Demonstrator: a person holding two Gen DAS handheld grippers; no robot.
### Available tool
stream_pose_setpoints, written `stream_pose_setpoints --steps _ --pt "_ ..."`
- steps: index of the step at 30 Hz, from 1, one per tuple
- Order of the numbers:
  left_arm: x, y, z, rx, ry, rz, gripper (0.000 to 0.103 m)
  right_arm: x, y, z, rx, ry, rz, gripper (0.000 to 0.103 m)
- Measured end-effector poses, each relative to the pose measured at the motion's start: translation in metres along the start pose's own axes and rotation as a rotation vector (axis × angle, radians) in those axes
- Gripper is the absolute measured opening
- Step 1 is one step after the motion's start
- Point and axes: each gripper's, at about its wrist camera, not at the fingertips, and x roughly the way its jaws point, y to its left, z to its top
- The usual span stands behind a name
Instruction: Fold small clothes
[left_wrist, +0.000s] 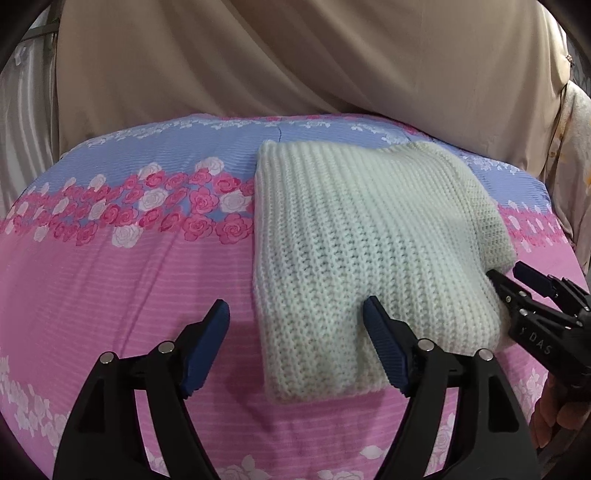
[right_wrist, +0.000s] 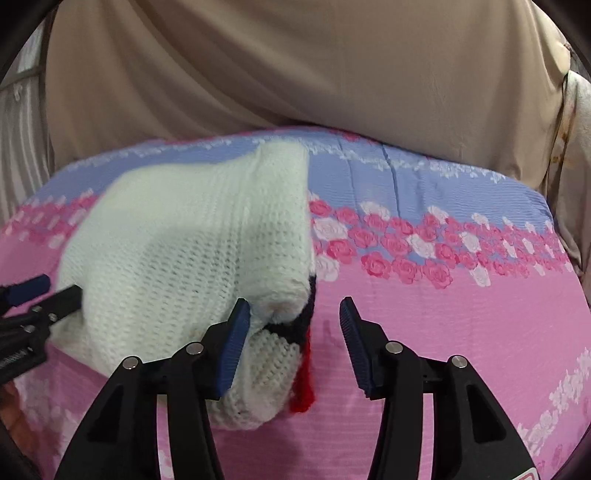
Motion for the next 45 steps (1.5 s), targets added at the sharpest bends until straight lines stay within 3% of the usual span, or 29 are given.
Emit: stream_pose_setpoints --steps 3,7,11,14,16,19,21,23,26,36,41,45 --pt "0.005 0.003 -0.004 -0.009 0.018 0.006 0.074 -0.013 -0.011 0.002 0.084 -0.004 0.056 0.054" --pt "-0.007 0.003 -0.011 -0.022 0.005 0.015 0.073 -0.044 -0.014 -0.004 0.092 -0.053 0.032 0.054" --pt "-0.018 -0.002 -0.025 -0.030 -0.007 0.032 0.073 -0.062 -0.009 -0.018 0.086 -0.068 0.051 0.056" --pt "-0.021 -0.006 -0.033 -0.030 -0.012 0.048 0.078 -0.069 0.007 -0.023 0.044 -0.074 0.145 0.056" --pt "-0.022 -0.008 -0.036 -0.023 -0.014 0.059 0.078 -0.073 0.022 -0.023 -0.015 -0.098 0.157 0.055" --pt "-0.022 -0.008 -0.039 -0.020 -0.015 0.064 0.078 -0.064 0.036 -0.021 -0.084 -0.108 0.130 0.044" --pt "-0.022 -0.007 -0.040 -0.023 -0.011 0.062 0.078 -0.047 0.031 -0.018 -0.076 -0.077 0.050 0.021" --pt "-0.020 -0.006 -0.042 -0.025 -0.006 0.062 0.079 -0.022 0.015 -0.016 -0.035 -0.020 0.003 0.022" --pt "-0.017 -0.006 -0.046 -0.019 0.006 0.062 0.080 0.000 -0.011 -0.018 0.086 0.036 0.055 0.036" --pt "-0.020 -0.021 -0.058 0.023 0.011 0.076 0.081 -0.062 0.008 -0.042 0.048 -0.039 0.028 0.043" --pt "-0.024 -0.024 -0.065 0.012 0.014 0.075 0.090 -0.068 -0.001 -0.064 0.055 -0.023 0.019 0.049" --pt "-0.027 -0.024 -0.068 0.000 0.013 0.080 0.090 -0.069 -0.002 -0.079 0.060 -0.018 -0.018 0.051"
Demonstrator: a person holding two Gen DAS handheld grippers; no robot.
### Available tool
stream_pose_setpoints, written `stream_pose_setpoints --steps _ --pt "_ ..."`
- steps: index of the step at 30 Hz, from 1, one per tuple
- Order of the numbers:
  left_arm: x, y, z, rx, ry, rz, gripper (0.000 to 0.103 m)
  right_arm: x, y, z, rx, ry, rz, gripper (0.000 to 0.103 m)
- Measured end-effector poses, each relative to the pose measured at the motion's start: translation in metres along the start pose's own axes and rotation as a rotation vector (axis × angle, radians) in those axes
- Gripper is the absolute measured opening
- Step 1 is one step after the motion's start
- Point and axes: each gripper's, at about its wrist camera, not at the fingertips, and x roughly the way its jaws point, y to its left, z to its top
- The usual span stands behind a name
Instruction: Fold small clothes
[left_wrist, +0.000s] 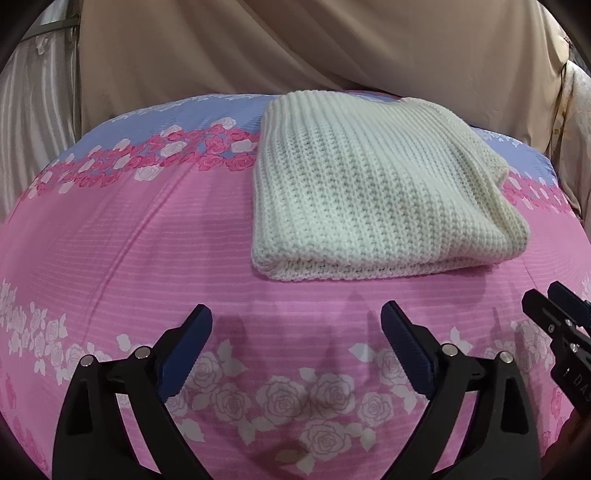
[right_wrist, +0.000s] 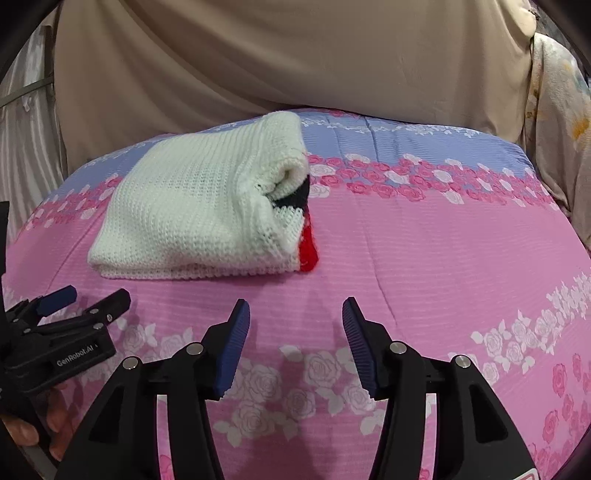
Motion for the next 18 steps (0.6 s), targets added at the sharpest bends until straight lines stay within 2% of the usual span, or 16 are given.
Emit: stream_pose_setpoints --steps 4,7,8,10,11,14,15,16,18 --pt "-0.012 0.003 0.001 -0.013 -0.032 0.000 0.090 -0.009 -0.004 0.013 0.007 -0.043 0.007 0.051" --pt "-0.026 0.007 0.021 -0.042 -0.069 -0.058 0.091 -0.013 0.000 0.049 -0.020 -0.107 0.034 0.051" --pt "-0.027 0.007 0.032 -0.047 -0.078 -0.078 0.091 -0.010 0.002 0.063 -0.035 -0.114 0.050 0.056" --pt "-0.027 0.005 0.051 -0.042 -0.095 -0.084 0.091 0.004 0.001 0.091 -0.014 -0.129 0.082 0.057" --pt "-0.024 0.002 0.061 -0.027 -0.103 -0.068 0.091 0.016 -0.002 0.104 0.004 -0.109 0.108 0.060" --pt "-0.012 -0.001 0.083 0.013 -0.099 -0.033 0.091 0.077 -0.003 0.134 0.040 0.045 0.165 0.062" --pt "-0.006 -0.001 0.088 0.014 -0.092 -0.026 0.091 0.093 0.000 0.138 0.029 0.095 0.184 0.034" --pt "0.000 -0.001 0.091 0.017 -0.080 -0.019 0.091 0.103 0.001 0.141 0.028 0.132 0.205 0.019" --pt "0.007 0.001 0.093 0.019 -0.070 -0.006 0.091 0.084 -0.001 0.152 0.050 0.048 0.255 0.018"
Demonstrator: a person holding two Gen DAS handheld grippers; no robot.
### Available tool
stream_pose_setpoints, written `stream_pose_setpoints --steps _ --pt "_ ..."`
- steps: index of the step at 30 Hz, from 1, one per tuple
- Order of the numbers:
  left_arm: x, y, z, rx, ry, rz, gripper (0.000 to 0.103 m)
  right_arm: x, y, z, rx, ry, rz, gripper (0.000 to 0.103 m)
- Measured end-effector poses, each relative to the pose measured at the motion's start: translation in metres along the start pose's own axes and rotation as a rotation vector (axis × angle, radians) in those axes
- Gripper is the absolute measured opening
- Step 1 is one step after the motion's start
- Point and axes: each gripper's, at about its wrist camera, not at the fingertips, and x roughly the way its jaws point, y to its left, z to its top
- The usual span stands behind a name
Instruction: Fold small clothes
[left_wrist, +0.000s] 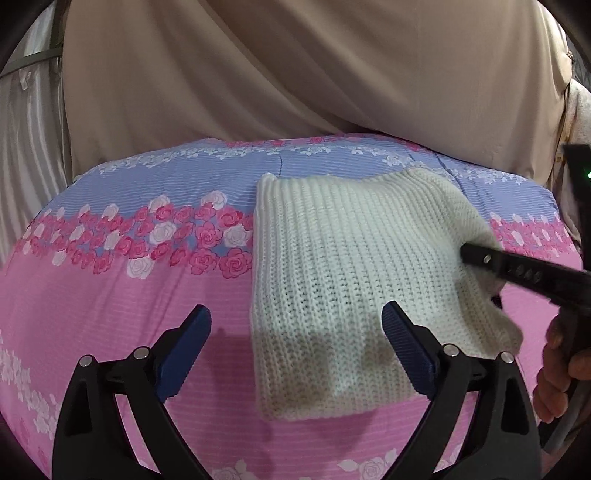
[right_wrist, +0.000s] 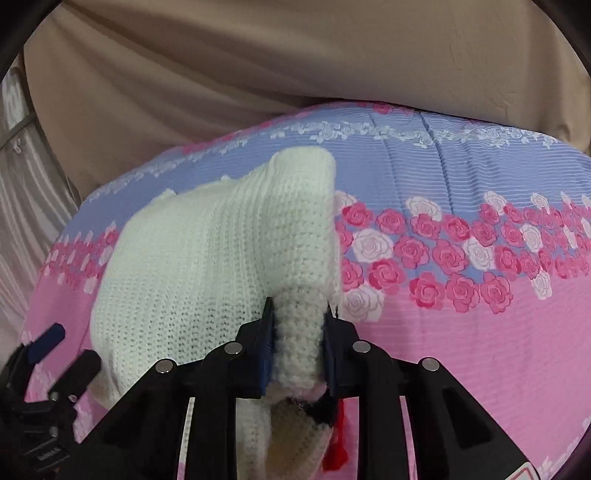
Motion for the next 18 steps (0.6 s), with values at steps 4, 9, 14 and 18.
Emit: stream_pose_setpoints --steps 4,9,14,18 --pt "0.018 0.001 -0.007 0.022 0.029 0.031 0.091 0.011 -0.010 0.003 -0.017 -0.015 -0.049 0.018" --pt "0.036 -0.005 -0.022 0.038 0.072 0.032 0.093 0.004 -0.014 -0.013 0.004 -0.018 -0.091 0.025" --pt "0.007 -0.006 -0.033 0.030 0.034 0.019 0.092 -0.068 0.002 -0.064 -0.037 -0.112 -0.166 0.042" --pt "-0.012 -0.015 -0.065 0.013 0.020 -0.013 0.095 -0.076 -0.001 -0.125 -0.019 -0.068 -0.208 0.053"
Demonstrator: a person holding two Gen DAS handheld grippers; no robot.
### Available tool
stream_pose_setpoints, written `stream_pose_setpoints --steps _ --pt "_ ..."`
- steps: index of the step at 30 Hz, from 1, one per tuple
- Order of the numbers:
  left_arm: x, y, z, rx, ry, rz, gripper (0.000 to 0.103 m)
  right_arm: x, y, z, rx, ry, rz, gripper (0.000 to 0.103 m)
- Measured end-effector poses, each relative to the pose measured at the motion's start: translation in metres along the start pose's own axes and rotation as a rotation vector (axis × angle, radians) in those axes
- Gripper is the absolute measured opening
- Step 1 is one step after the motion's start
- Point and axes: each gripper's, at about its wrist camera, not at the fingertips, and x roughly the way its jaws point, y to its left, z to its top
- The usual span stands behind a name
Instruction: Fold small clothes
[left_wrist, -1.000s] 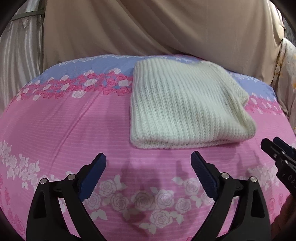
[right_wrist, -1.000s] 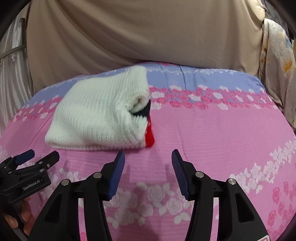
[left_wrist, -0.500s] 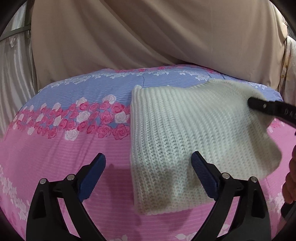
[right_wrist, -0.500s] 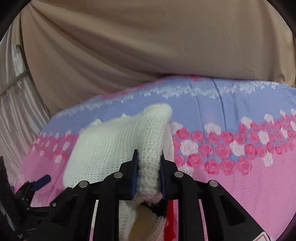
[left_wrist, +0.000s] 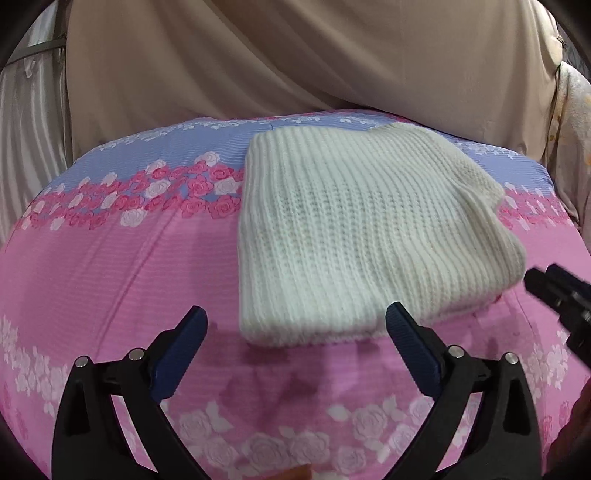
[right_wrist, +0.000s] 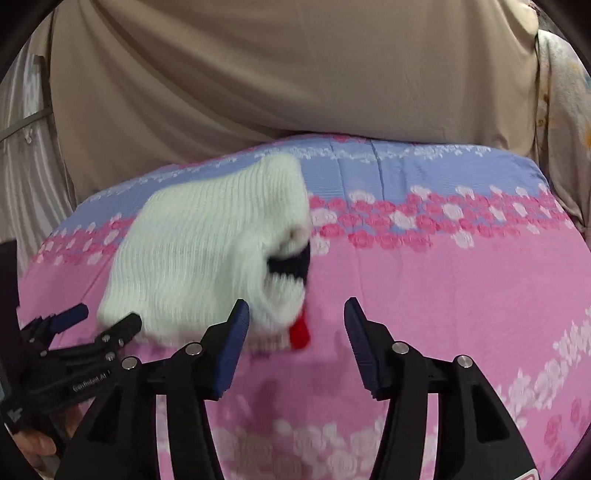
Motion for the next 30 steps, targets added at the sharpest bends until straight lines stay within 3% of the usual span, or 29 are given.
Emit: stream_pose_setpoints --steps 4,10,18,30 --pt "-0.007 -0.011 -0.028 0.002 0.003 0.015 0.095 -0.001 0.003 -0.033 -0.012 0.006 -0.066 0.058" --pt "-0.018 -0.018 -0.035 0.004 -0.038 0.072 0.095 0.003 0.008 -0.041 -0.035 0.032 -0.096 0.071" --pt "-0.019 -0.025 -0.036 0.026 -0.040 0.132 0.095 0.003 0.010 -0.041 -0.035 0.031 -0.123 0.072" --pt "-0.021 -0.032 -0.037 0.039 -0.051 0.151 0.095 -0.001 0.018 -0.044 -0.061 0.019 -0.129 0.073"
